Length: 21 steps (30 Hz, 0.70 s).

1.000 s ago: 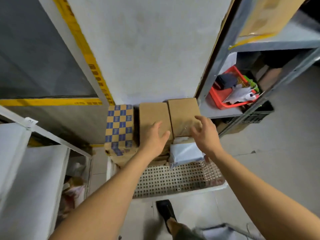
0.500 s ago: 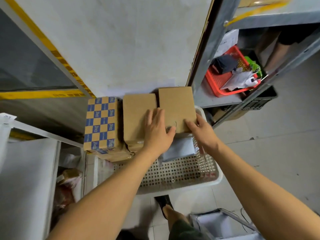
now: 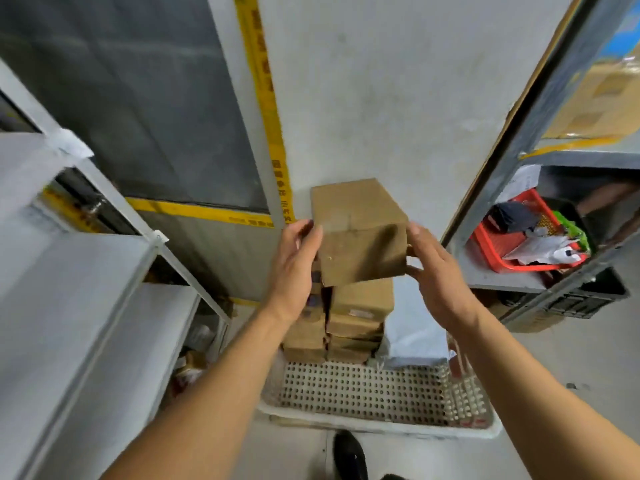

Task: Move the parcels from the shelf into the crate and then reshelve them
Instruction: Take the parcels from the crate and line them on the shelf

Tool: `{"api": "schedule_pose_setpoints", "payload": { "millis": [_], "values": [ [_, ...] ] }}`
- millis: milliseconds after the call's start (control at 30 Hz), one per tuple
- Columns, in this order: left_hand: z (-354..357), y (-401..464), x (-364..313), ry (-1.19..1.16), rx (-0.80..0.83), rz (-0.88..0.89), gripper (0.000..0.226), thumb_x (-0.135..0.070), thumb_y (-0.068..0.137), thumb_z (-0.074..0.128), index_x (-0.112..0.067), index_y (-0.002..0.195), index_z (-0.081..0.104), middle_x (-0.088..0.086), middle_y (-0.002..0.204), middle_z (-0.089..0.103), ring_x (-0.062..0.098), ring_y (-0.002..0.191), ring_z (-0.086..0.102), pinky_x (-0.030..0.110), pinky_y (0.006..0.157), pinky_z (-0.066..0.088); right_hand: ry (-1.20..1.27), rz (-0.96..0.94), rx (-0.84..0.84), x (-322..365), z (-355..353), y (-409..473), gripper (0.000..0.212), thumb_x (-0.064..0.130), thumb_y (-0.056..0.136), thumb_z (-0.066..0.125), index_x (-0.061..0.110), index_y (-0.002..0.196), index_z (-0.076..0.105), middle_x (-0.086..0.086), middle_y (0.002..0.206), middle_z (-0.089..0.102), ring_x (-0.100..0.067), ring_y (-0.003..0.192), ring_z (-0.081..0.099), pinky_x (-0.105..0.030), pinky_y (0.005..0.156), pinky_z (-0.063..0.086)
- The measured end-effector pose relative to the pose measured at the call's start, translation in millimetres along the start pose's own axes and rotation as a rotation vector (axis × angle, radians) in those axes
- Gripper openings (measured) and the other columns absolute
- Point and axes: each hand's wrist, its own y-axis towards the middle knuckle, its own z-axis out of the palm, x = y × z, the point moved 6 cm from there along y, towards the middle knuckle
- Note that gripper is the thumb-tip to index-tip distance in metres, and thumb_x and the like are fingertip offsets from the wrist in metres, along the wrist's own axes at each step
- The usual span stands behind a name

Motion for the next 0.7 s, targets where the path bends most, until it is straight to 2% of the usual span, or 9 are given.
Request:
{"api": "schedule_pose_setpoints", "payload": {
  "millis": [33,100,167,300,367,400,500,633,700],
  "values": [
    [-27.2,-3.9,-11.5,-0.022,-0.057,0.021,0.034,-0.050,0.093,0.058,-0.034,0.122,0.066,-0.014,0.118,0.073,0.008,0.116,0.065,0.036,0.103,0.047,0.014,-0.045,0.052,13.8,22.6,-3.2,0.067,0.067,0.091,0.067,0.027,0.145,0.061,0.005,0.142,0.066,-0.020,0.134,0.060,-0.057,0.117,0.044],
    [-81.5,-15.9,-35.8,-0.088,-0.141,0.058,0.041,-0.041,0.090,0.052,-0.033,0.126,0.070,-0.006,0.125,0.074,0.017,0.122,0.063,0.041,0.104,0.045,-0.049,-0.126,0.180,37.3,70.2,-9.7,0.061,0.041,0.093,0.077,0.029,0.149,0.056,0.001,0.143,0.065,-0.025,0.133,0.062,-0.055,0.112,0.048],
    [-134.5,-31.3,-57.6,-0.128,-0.203,0.092,0.049,-0.040,0.084,0.052,-0.036,0.130,0.069,-0.005,0.134,0.071,0.023,0.132,0.057,0.043,0.107,0.040,-0.190,-0.231,0.291,59.3,119.6,-18.4,0.070,0.018,0.091,0.079,0.037,0.153,0.051,0.004,0.145,0.061,-0.020,0.130,0.062,-0.047,0.109,0.051],
    [-232.1,-76.1,-94.6,-0.198,-0.352,0.119,0.035,-0.028,0.099,0.049,-0.038,0.124,0.071,-0.018,0.127,0.072,0.001,0.126,0.062,0.028,0.109,0.046,-0.414,-0.477,0.382,95.6,221.5,-35.7,0.066,0.033,0.097,0.068,0.038,0.158,0.044,0.006,0.134,0.053,-0.009,0.134,0.051,-0.035,0.117,0.042],
    [-276.8,-104.3,-106.0,-0.181,-0.394,0.135,0.037,-0.039,0.102,0.050,-0.041,0.133,0.069,-0.012,0.146,0.062,0.005,0.138,0.053,0.042,0.121,0.039,-0.453,-0.511,0.426,111.9,274.3,-51.6,0.054,0.036,0.106,0.060,0.037,0.158,0.045,0.001,0.131,0.054,0.010,0.125,0.045,-0.009,0.108,0.036],
    [-297.6,-120.7,-111.5,-0.178,-0.412,0.148,0.040,-0.047,0.102,0.051,-0.041,0.139,0.066,-0.010,0.150,0.059,0.010,0.142,0.050,0.048,0.123,0.035,-0.466,-0.521,0.431,119.5,299.8,-61.8,0.051,0.039,0.107,0.056,0.039,0.157,0.044,0.003,0.128,0.053,0.012,0.121,0.045,-0.004,0.101,0.036],
    [-353.6,-172.4,-127.9,-0.128,-0.435,0.240,0.052,-0.054,0.102,0.054,-0.035,0.150,0.053,-0.014,0.145,0.063,0.008,0.138,0.054,0.048,0.120,0.038,-0.423,-0.557,0.462,138.6,373.5,-97.8,0.049,0.045,0.108,0.052,0.050,0.155,0.040,0.026,0.117,0.048,-0.001,0.121,0.051,-0.021,0.106,0.041],
    [-424.9,-242.7,-146.8,0.108,-0.545,0.355,0.070,-0.030,0.101,0.069,-0.037,0.162,0.034,-0.006,0.151,0.058,0.009,0.138,0.055,0.036,0.110,0.049,-0.278,-0.544,0.571,151.9,470.6,-145.9,0.048,0.045,0.108,0.052,0.051,0.154,0.041,0.013,0.136,0.049,-0.006,0.127,0.056,-0.033,0.111,0.046],
    [-460.5,-275.8,-152.9,0.269,-0.634,0.361,0.074,-0.026,0.104,0.065,-0.041,0.164,0.024,-0.007,0.149,0.059,0.012,0.136,0.057,0.041,0.110,0.051,-0.204,-0.561,0.666,156.8,517.2,-173.4,0.048,0.044,0.108,0.054,0.050,0.154,0.042,0.016,0.146,0.054,0.001,0.125,0.059,-0.029,0.108,0.050]
  ]
}}
